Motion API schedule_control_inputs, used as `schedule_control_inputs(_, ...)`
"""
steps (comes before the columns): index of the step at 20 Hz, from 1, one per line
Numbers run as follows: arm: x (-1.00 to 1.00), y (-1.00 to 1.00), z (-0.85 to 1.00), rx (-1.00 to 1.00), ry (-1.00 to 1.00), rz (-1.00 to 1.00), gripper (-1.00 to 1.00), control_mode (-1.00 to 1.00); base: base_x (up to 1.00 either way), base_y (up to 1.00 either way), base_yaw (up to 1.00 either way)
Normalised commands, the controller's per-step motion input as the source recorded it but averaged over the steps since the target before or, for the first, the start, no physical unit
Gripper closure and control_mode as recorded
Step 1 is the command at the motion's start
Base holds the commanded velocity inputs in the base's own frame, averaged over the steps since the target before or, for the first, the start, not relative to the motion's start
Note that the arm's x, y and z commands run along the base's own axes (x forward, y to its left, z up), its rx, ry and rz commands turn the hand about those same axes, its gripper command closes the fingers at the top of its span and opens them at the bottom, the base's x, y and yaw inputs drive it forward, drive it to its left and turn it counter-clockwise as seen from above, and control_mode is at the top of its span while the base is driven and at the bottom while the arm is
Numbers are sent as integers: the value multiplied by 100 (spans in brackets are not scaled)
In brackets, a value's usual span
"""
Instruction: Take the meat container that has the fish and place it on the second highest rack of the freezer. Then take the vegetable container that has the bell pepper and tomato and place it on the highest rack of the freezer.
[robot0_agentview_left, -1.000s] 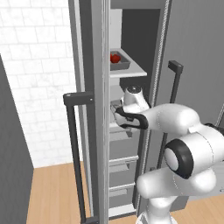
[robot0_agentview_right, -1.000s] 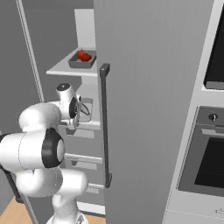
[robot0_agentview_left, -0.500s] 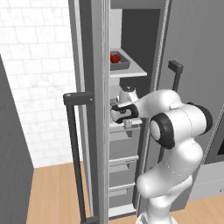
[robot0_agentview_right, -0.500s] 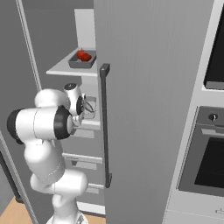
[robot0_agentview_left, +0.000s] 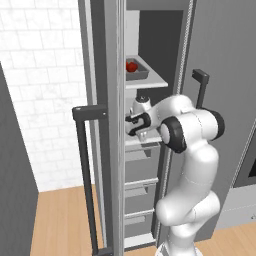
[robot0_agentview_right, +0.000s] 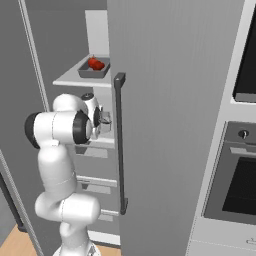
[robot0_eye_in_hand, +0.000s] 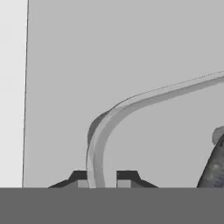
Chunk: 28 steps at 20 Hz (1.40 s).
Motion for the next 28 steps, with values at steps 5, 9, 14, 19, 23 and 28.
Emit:
schedule_control_inputs(5, 66, 0, -31, -1, 1, 0, -100, -100, 0, 0, 0)
schedule_control_inputs(9, 28, 0, -31, -3, 0, 0, -100, -100, 0, 0, 0)
schedule_control_inputs(14, -13, 3, -4, -3, -6, 0, -100, -100, 0, 0, 0)
schedule_control_inputs(19, -38, 0, 0, 0, -7, 0, -100, -100, 0, 0, 0)
schedule_control_inputs(23, -82, -3, 22, 0, 0, 0, -100, -100, 0, 0, 0)
schedule_control_inputs(28, -100, 0, 24, 0, -1, 0, -100, -100, 0, 0, 0)
